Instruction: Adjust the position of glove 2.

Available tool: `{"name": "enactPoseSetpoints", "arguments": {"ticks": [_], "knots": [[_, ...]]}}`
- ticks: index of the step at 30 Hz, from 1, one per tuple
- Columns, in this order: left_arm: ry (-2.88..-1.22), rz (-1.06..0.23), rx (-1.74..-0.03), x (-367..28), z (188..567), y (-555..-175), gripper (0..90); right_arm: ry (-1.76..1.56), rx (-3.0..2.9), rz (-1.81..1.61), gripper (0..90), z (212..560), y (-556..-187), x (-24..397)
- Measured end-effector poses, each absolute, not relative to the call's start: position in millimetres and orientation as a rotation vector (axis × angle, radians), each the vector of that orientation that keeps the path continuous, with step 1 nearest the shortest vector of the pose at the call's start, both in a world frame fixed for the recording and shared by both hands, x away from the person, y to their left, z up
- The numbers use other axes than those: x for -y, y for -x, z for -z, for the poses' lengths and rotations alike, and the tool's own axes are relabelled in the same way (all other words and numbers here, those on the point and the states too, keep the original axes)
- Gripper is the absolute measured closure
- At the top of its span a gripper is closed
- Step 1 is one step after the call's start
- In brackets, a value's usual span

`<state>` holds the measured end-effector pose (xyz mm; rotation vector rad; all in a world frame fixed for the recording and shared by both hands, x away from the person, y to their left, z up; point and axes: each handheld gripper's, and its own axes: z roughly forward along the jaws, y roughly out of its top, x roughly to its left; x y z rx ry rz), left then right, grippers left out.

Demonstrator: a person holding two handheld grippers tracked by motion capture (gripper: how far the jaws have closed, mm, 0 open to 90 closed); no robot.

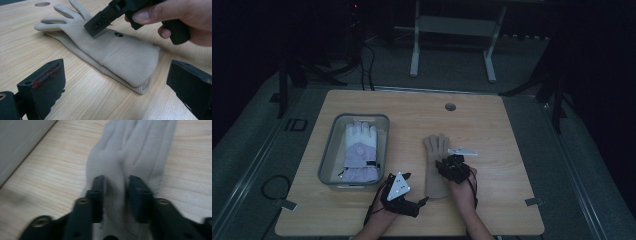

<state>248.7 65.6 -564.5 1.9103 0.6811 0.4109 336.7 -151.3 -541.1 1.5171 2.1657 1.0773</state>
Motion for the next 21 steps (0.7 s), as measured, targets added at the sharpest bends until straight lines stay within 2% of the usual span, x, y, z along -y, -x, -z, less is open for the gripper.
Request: {"name": "enactPoseSetpoints", "arguments": {"ticks": [4,5,8,11,15,21], "knots": [[-1.907,-0.405,-0.697,-66.0,564.6,-249.6,2.2,-1.432,-2.246,-1.081,45.1,534.7,-337.1,153.0],[-1.905,-0.398,-0.699,-66.4,564.6,-250.1,2.2,-1.419,-2.279,-1.093,36.6,532.6,-337.1,155.3],[-1.894,-0.394,-0.702,-67.3,564.6,-250.2,2.2,-1.364,-2.332,-1.130,24.5,526.7,-336.5,162.0],[-1.895,-0.401,-0.722,-65.4,564.5,-251.6,2.2,-1.314,-2.367,-1.174,17.4,521.4,-336.2,169.3],[-1.904,-0.354,-0.704,-64.9,564.7,-253.5,4.2,-1.249,-2.366,-1.224,18.6,517.7,-337.6,184.0],[-1.932,-0.359,-0.694,-58.7,564.6,-250.9,5.9,-1.151,-2.398,-1.214,16.8,518.1,-339.3,204.2]]}}
